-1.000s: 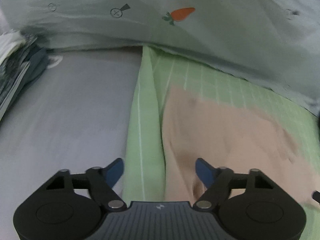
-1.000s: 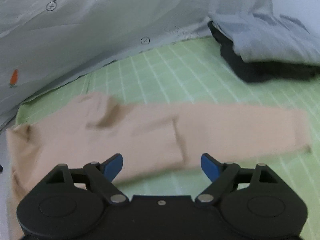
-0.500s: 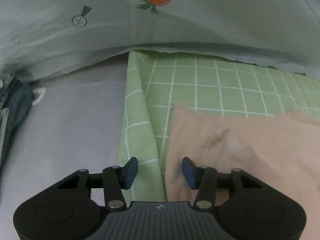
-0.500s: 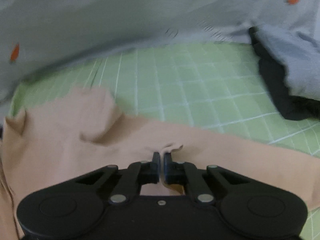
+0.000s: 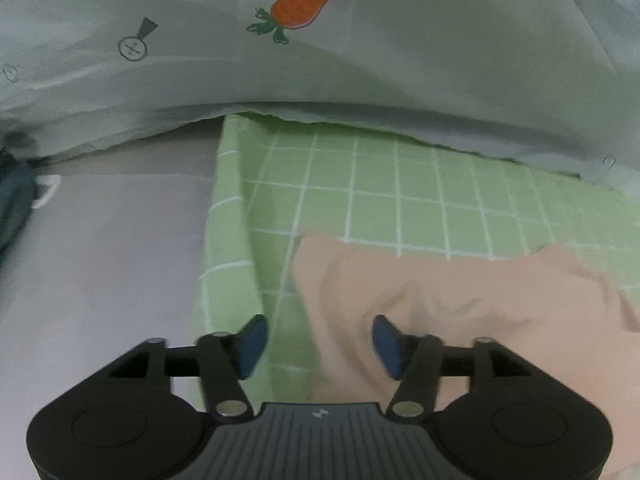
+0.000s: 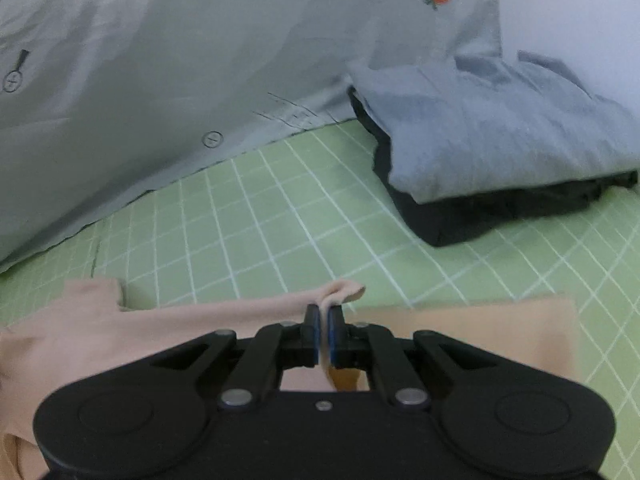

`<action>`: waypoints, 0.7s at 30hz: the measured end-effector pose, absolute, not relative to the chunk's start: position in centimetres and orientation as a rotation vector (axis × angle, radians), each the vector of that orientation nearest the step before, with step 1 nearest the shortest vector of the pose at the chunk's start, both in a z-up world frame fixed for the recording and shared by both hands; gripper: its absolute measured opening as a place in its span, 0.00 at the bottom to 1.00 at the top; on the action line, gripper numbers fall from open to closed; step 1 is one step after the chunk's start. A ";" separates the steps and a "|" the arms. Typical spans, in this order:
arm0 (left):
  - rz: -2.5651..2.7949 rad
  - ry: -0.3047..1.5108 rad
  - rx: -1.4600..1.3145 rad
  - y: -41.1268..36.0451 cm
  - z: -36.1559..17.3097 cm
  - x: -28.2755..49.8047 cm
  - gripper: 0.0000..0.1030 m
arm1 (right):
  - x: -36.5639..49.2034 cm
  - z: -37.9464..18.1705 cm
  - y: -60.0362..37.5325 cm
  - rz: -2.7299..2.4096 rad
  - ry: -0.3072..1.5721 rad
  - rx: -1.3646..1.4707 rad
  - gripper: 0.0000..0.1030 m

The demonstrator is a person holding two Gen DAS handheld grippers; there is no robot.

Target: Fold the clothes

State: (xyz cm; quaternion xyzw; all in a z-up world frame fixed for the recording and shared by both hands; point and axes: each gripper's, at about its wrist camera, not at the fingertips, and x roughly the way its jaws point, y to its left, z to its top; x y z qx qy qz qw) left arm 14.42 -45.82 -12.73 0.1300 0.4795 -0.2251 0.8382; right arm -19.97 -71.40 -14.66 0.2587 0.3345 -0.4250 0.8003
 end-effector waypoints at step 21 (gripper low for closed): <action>-0.428 0.949 0.291 -48.8 -14.0 15.2 0.10 | -19.0 -14.1 -71.4 -0.927 0.716 0.464 0.05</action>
